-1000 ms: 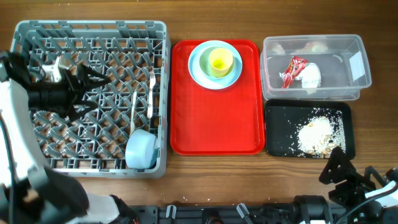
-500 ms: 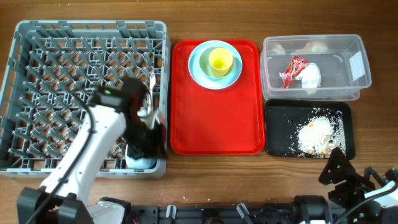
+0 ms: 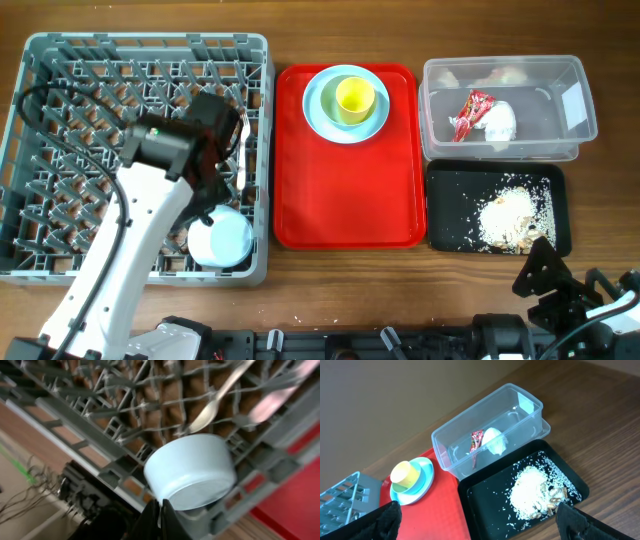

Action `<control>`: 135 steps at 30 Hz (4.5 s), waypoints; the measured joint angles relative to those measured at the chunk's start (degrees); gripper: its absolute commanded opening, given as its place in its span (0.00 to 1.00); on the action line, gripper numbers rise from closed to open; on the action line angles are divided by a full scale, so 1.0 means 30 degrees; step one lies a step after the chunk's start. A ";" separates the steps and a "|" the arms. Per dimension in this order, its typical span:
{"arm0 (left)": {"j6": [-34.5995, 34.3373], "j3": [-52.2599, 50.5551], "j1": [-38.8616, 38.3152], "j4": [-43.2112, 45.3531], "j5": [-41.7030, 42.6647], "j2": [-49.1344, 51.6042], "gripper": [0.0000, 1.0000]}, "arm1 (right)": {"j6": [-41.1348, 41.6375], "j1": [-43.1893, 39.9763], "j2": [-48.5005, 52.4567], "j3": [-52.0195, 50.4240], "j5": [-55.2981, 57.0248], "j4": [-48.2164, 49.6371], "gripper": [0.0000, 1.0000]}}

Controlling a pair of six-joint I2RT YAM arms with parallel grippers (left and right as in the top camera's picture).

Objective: Sort waste into correct bins and load items into the dishwasher rack
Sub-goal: 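Move the left gripper to the yellow cup on the plate and grasp it, then lift the yellow cup with the left gripper and place it in the rack's back row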

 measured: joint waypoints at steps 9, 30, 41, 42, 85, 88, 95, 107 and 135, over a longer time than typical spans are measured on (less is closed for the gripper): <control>0.2200 0.0321 -0.2827 0.6156 0.3825 -0.0568 0.06 | 0.0000 0.0000 0.0000 0.0000 -0.0007 0.0000 1.00; 0.2492 0.0357 -0.6936 1.9751 0.1698 0.7009 0.14 | 0.0000 0.0000 0.0000 0.0000 0.0000 0.0007 1.00; 0.2484 0.0379 -0.6433 2.4917 0.0525 1.2903 0.09 | 0.0000 0.0000 0.0000 0.0000 -0.0007 0.0007 1.00; 0.2492 0.0379 -0.6419 2.4910 0.0517 1.2961 0.08 | 0.0000 0.0000 0.0000 0.0000 -0.0007 0.0007 1.00; 1.0987 0.4189 -0.5945 2.3314 0.1836 1.2968 0.04 | 0.0000 0.0000 0.0000 0.0000 0.0000 0.0000 1.00; 1.0979 0.4889 -0.5872 2.1704 0.2572 1.0040 0.04 | 0.0000 0.0000 0.0000 0.0000 -0.0007 0.0007 1.00; 0.9129 0.6397 0.0539 1.9445 1.4324 0.4357 0.04 | 0.0000 0.0000 0.0000 0.0000 -0.0007 0.0007 1.00; 0.6076 0.6178 0.9872 2.0349 3.1569 1.4549 0.04 | 0.0000 0.0000 0.0000 0.0000 -0.0007 0.0007 1.00; 0.5472 0.5391 1.1781 1.9977 3.1853 1.6283 1.00 | 0.0000 0.0000 0.0000 0.0000 -0.0007 0.0000 1.00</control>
